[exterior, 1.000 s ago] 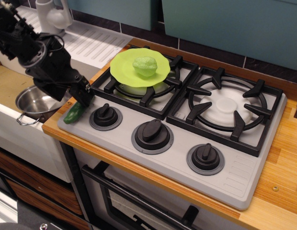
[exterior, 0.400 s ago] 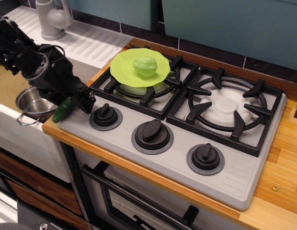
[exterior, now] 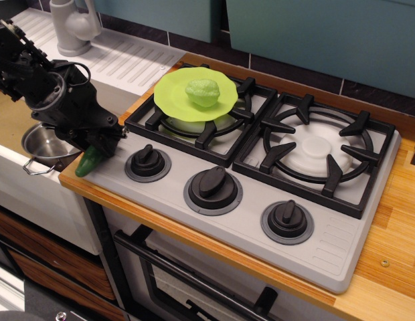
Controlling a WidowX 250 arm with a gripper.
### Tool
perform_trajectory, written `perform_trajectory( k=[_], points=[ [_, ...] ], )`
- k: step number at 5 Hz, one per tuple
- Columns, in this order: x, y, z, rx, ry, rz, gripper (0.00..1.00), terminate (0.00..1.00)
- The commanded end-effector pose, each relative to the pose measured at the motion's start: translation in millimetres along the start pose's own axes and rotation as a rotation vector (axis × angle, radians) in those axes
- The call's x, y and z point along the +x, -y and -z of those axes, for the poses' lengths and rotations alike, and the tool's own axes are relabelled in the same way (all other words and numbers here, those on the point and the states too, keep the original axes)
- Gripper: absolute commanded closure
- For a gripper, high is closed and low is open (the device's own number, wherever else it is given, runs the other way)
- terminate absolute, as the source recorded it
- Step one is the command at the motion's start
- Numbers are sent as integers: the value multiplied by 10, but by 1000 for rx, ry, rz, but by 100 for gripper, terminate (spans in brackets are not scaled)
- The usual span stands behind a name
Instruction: Put cauliflower on plate and pickle in pot or pan in sink
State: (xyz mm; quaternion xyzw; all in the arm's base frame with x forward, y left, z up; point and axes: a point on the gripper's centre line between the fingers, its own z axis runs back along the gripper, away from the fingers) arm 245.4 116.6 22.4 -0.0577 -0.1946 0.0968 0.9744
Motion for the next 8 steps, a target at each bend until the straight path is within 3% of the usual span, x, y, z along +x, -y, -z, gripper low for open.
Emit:
perform_trajectory(
  k=[1, 3, 4, 8],
  points=[
    [149, 42, -269, 17, 8, 12, 100, 0],
    [390, -283, -566, -10, -75, 71, 100, 0],
    [494, -512, -534, -55, -79, 96, 100, 0],
    [426, -1014, 5, -138, -7, 145, 100, 0]
  ],
)
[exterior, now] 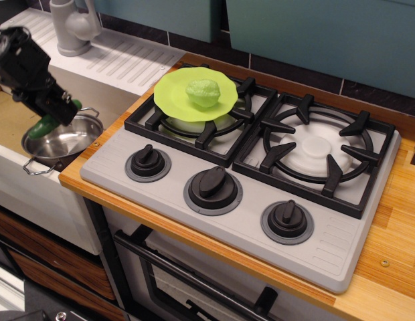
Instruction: Put cauliflower on plate and pickle in pot or pan in sink
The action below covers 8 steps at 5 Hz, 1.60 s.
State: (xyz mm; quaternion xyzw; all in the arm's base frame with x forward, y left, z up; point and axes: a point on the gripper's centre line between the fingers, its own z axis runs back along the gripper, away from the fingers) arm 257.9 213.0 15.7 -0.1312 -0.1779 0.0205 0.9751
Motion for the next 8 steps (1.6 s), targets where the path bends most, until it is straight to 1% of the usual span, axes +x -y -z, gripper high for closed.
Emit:
perform_trajectory(
  k=[1, 2, 3, 4, 5, 7, 8],
  points=[
    [84, -88, -20, 35, 40, 33, 0, 0],
    [92, -46, -100, 43, 20, 29, 0, 0],
    [140, 59, -275, 63, -16, 15, 0, 0],
    [197, 196, -493, 101, -56, -5, 0, 0],
    [279, 332, -725, 152, -89, -21, 0, 0],
    [388, 541, -1099, 216, -136, -49, 0, 0],
    [424, 684, -1223, 209, -134, -64, 0, 0]
  ],
)
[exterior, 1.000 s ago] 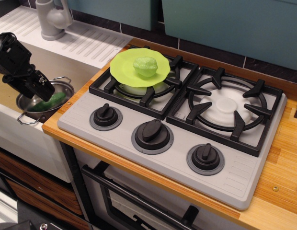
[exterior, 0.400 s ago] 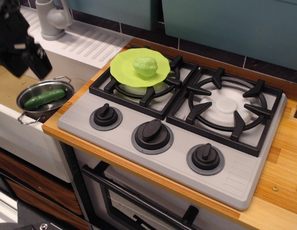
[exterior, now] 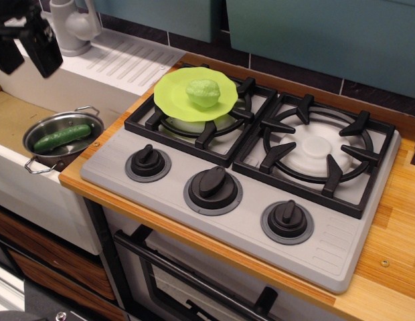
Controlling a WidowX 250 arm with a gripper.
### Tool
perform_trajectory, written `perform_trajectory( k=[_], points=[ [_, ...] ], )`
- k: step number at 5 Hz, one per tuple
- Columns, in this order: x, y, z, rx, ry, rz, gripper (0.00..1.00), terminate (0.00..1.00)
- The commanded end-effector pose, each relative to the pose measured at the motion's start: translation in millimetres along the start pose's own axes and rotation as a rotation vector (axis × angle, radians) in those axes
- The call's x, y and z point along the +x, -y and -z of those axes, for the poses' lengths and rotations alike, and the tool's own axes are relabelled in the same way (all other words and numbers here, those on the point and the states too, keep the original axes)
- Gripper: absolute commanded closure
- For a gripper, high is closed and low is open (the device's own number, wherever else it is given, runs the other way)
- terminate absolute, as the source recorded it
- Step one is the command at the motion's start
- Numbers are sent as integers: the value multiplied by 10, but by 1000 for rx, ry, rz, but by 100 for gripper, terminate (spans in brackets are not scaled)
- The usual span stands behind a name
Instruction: Put cauliflower on plate and pickle in pot or pan in sink
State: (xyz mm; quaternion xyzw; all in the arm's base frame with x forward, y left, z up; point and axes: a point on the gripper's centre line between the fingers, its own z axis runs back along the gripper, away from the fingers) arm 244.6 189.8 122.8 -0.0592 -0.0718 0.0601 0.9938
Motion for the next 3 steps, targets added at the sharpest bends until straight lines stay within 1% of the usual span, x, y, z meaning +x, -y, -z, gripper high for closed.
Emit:
perform_trajectory(
  k=[1, 2, 3],
  points=[
    [130, 141, -328, 43, 69, 5, 0, 0],
    [130, 141, -328, 43, 69, 5, 0, 0],
    [130, 141, -328, 43, 69, 5, 0, 100]
  ],
)
